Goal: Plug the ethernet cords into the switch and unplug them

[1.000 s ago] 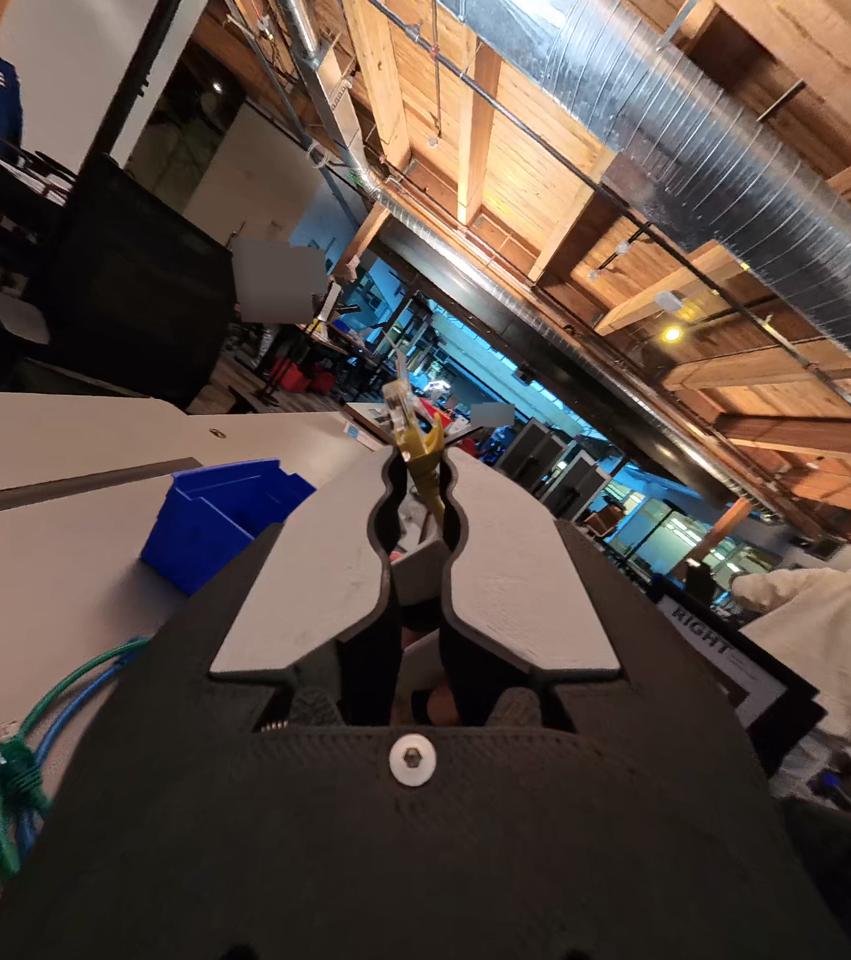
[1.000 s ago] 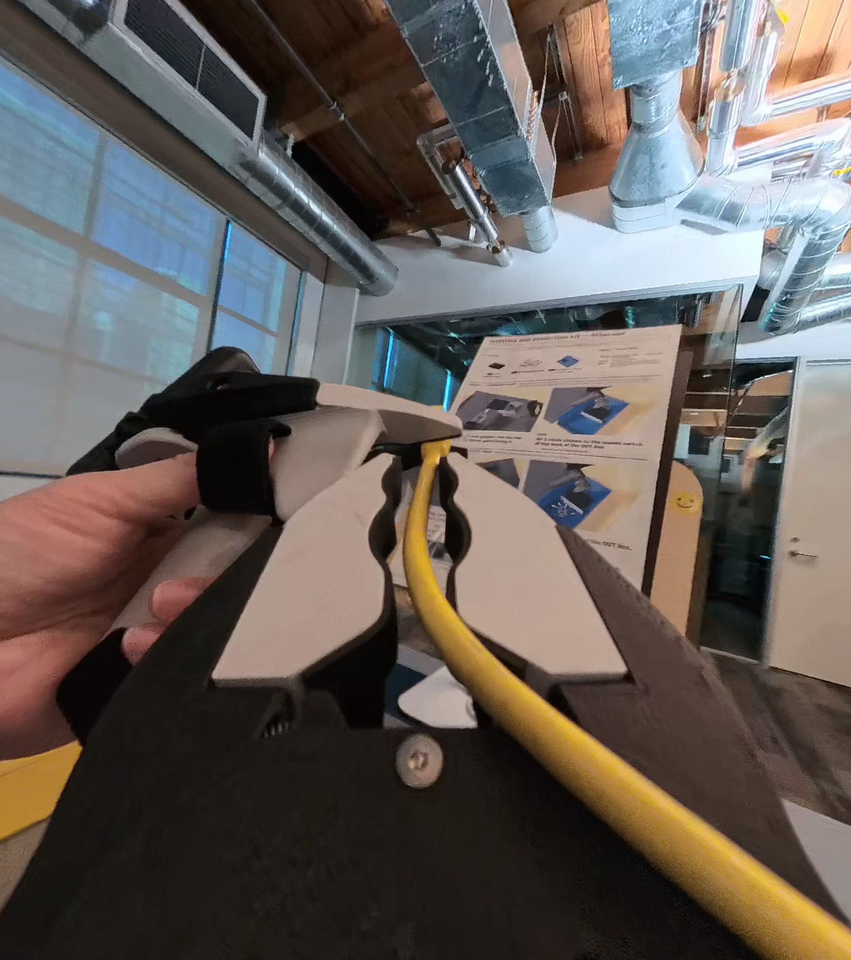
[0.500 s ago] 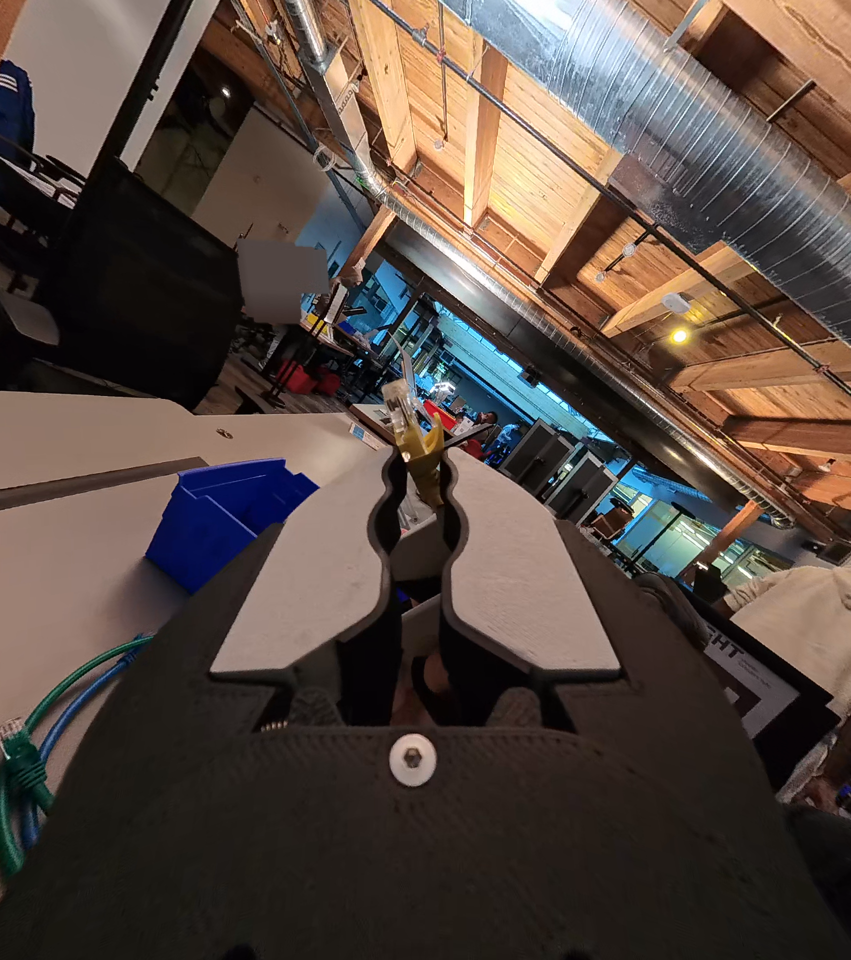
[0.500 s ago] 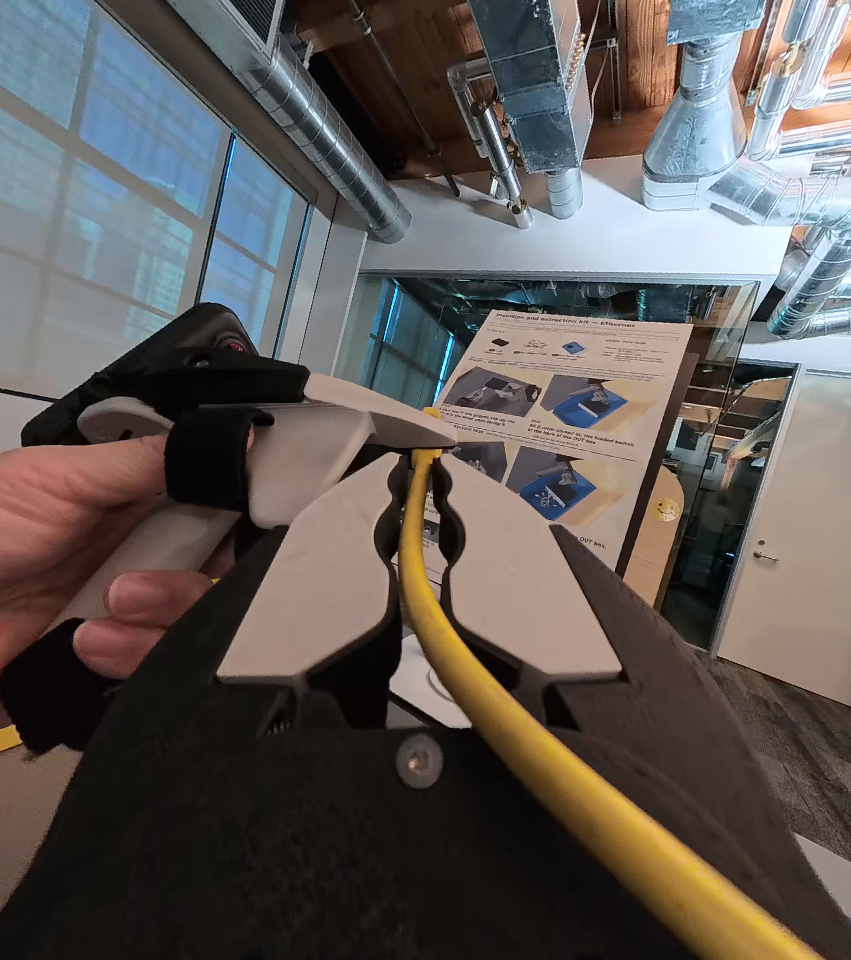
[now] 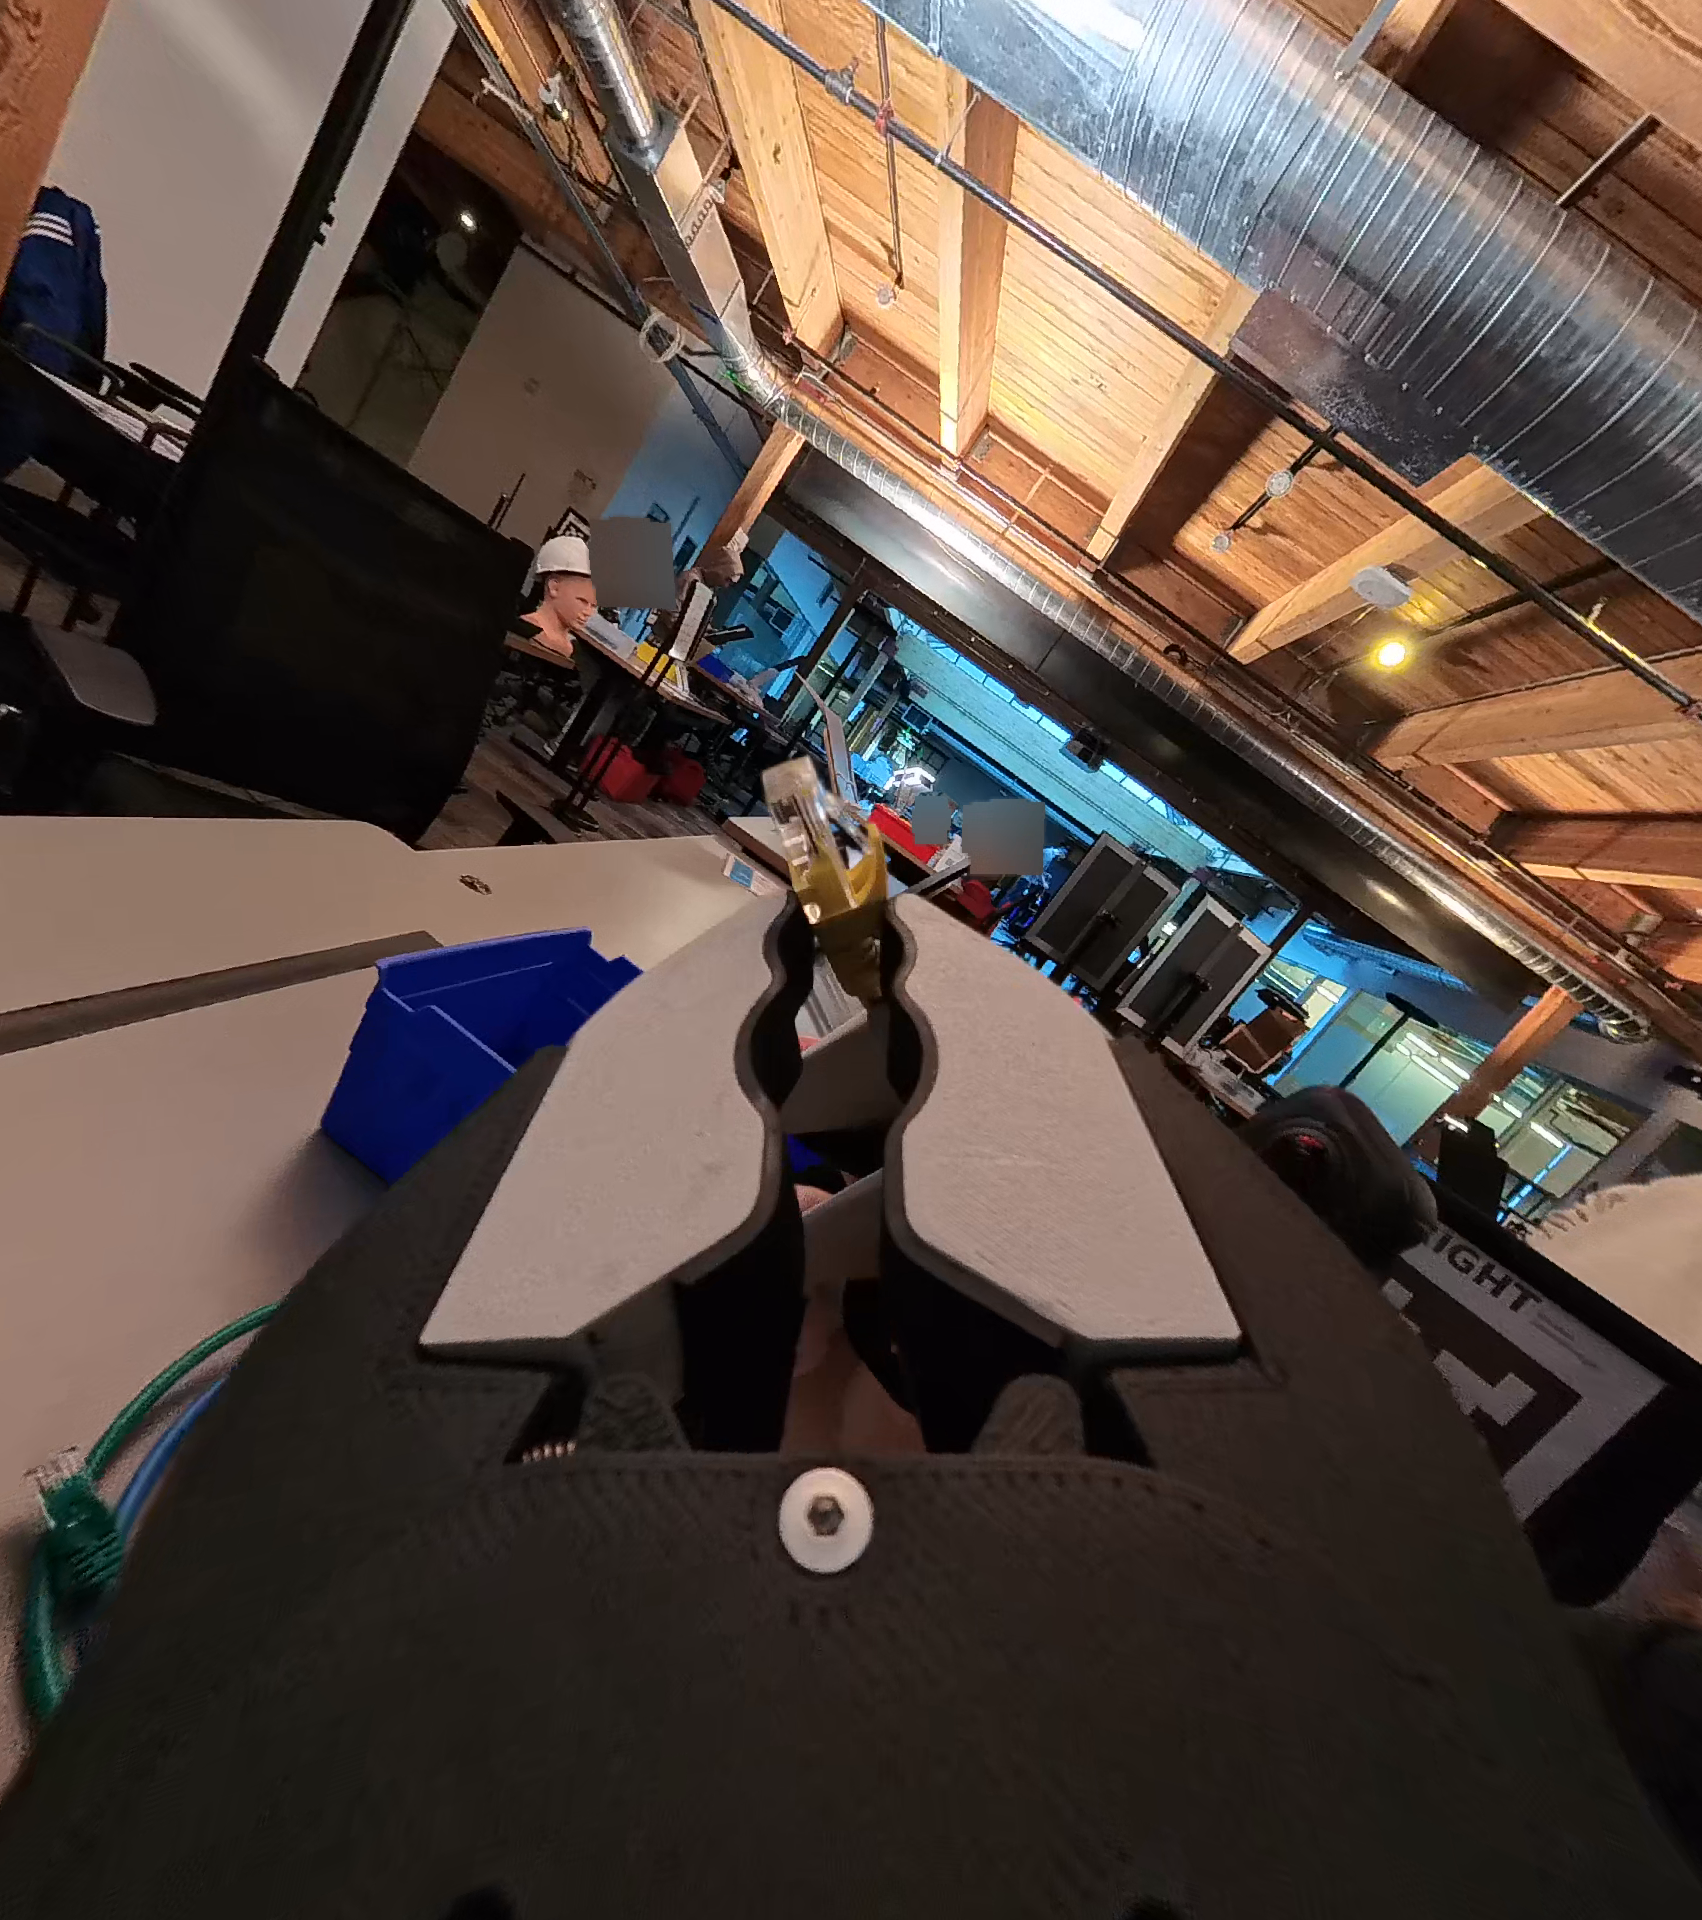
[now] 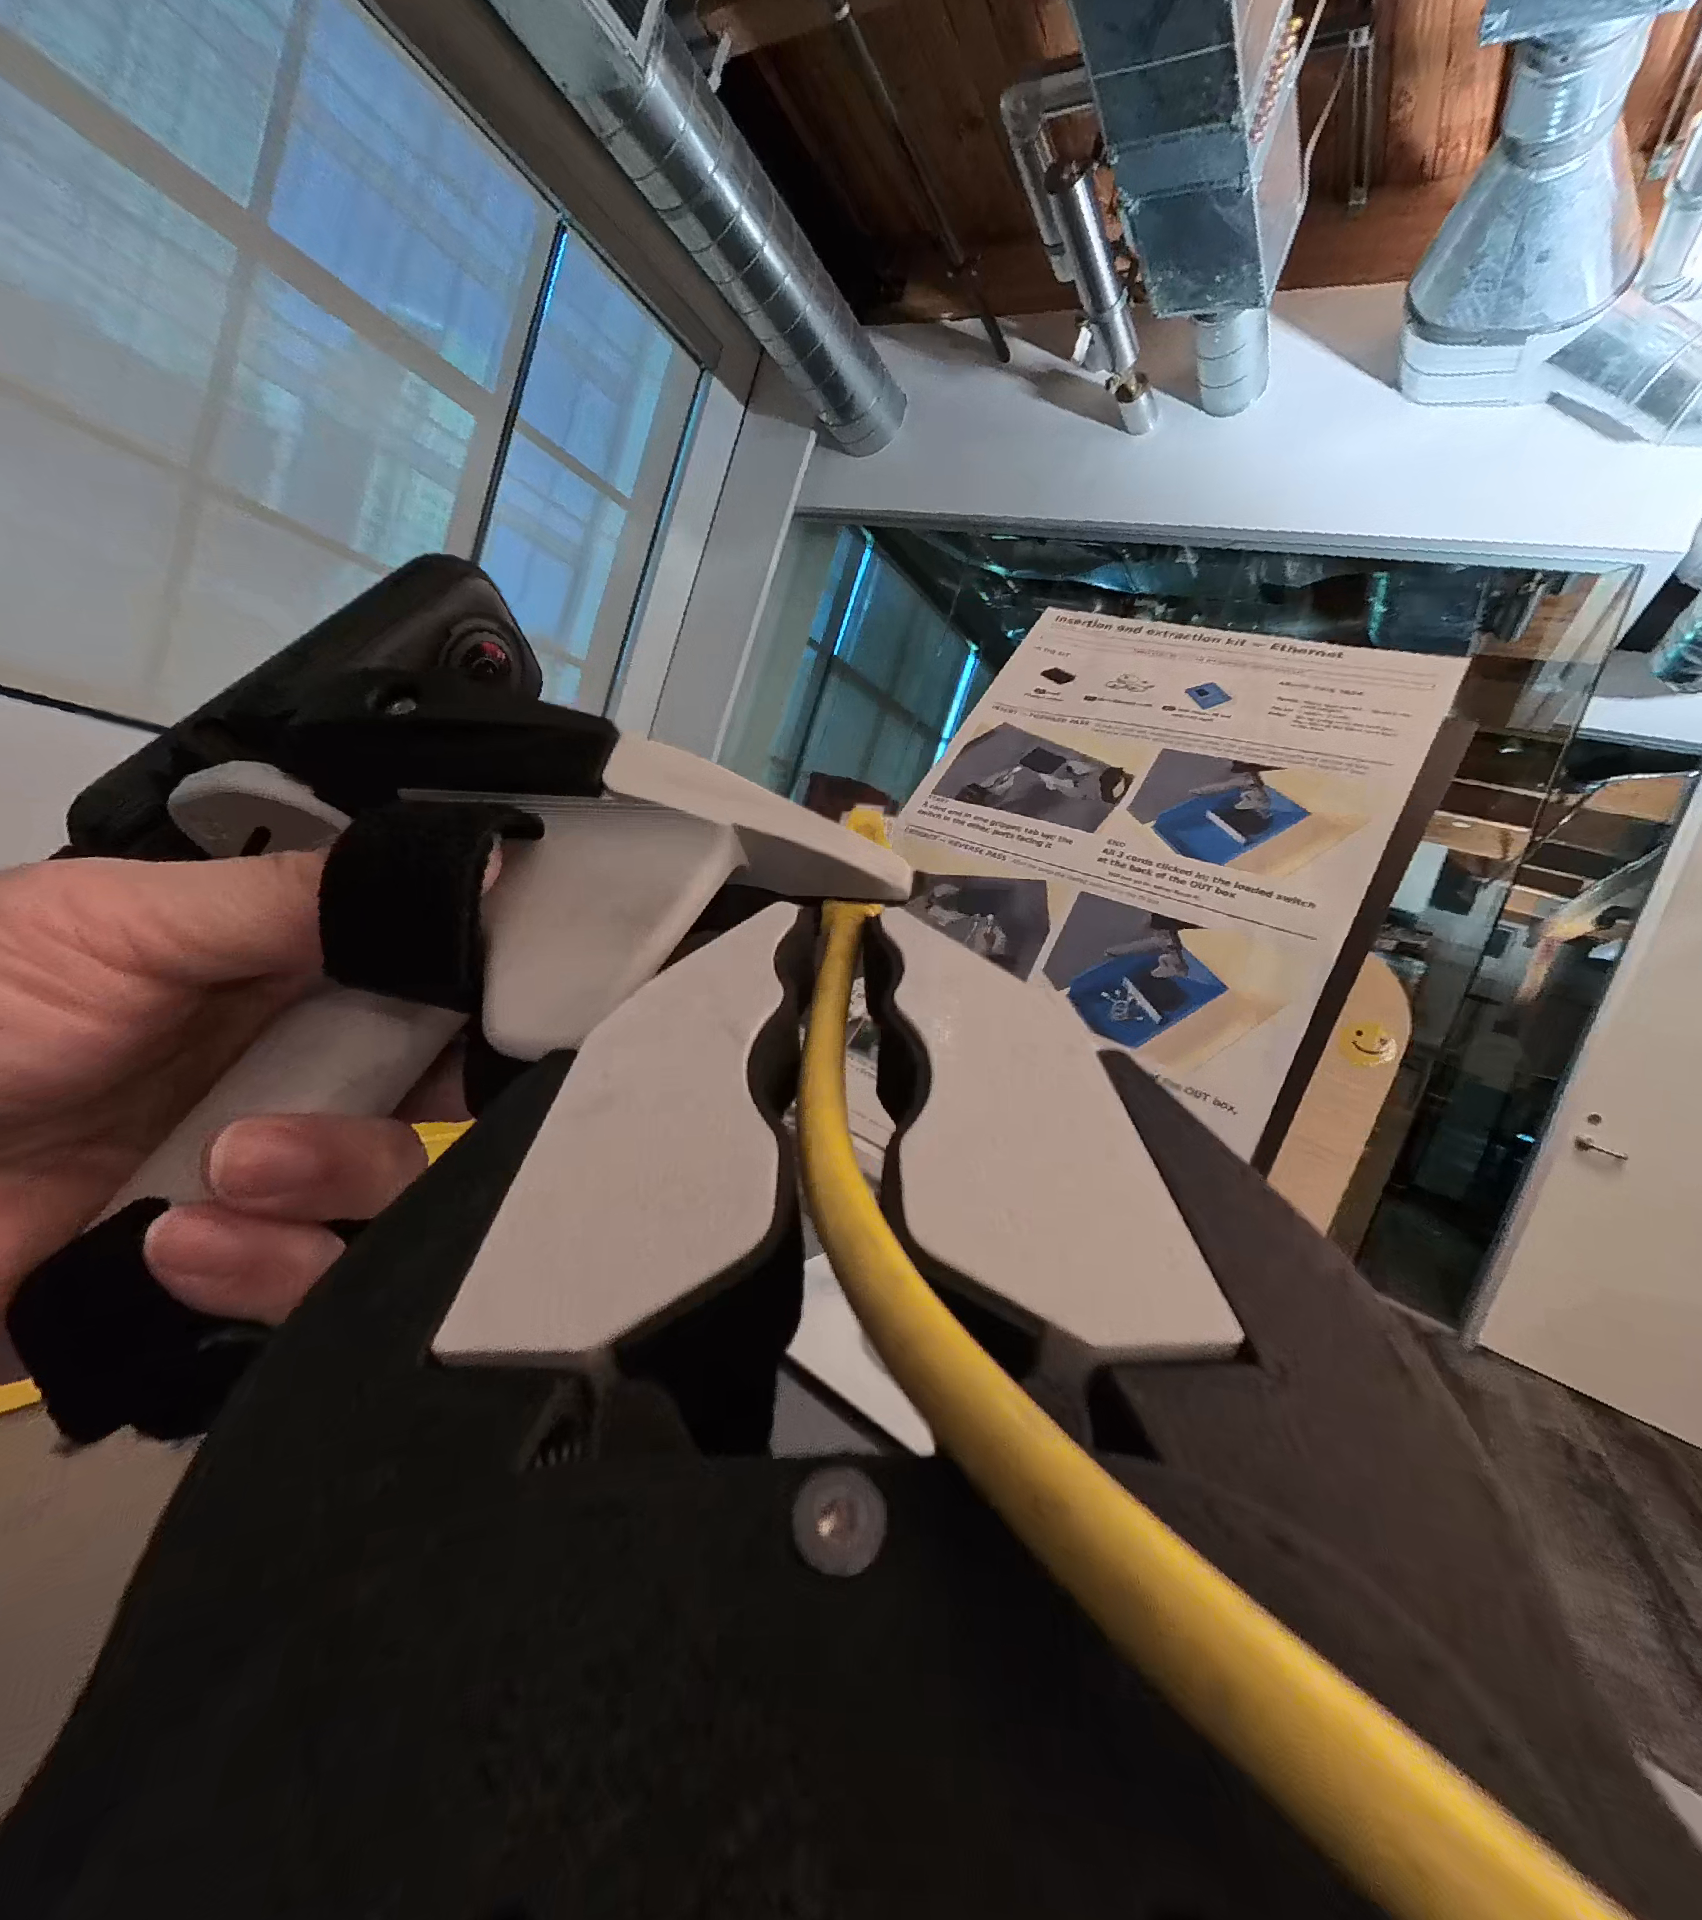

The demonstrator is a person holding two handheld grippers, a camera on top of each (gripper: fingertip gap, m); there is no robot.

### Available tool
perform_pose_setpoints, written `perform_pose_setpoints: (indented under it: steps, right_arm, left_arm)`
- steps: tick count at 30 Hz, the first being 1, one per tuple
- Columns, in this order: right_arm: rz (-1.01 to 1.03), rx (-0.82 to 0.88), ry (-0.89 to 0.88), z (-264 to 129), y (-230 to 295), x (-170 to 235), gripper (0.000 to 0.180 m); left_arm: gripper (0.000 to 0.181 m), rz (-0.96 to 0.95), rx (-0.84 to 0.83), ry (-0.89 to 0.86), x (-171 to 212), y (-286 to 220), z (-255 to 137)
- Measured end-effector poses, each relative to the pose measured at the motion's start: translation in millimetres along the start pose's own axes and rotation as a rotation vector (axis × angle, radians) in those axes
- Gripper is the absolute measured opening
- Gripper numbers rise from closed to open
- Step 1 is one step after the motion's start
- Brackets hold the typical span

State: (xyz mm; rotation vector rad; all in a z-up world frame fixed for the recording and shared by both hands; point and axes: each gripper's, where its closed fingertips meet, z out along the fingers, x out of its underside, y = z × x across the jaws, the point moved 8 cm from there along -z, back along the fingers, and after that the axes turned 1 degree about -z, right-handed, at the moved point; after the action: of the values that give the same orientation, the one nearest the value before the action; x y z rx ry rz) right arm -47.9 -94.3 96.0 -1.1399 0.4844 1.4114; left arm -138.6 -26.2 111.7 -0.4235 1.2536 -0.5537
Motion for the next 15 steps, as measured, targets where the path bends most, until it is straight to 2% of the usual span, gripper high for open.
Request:
perform_pose_setpoints:
  steps: [13, 15]
  right_arm:
    - [-0.061, -0.028, 0.004, -2.8, -4.5, -8.1, 0.007]
    - [-0.068, -0.028, 0.006, -3.5, -7.2, -9.6, 0.007]
  left_arm:
    - [0.012, -0.030, 0.064, 0.015, -1.8, -3.6, 1.1]
    - [0.017, -0.035, 0.076, 0.009, -7.8, -0.8, -2.3]
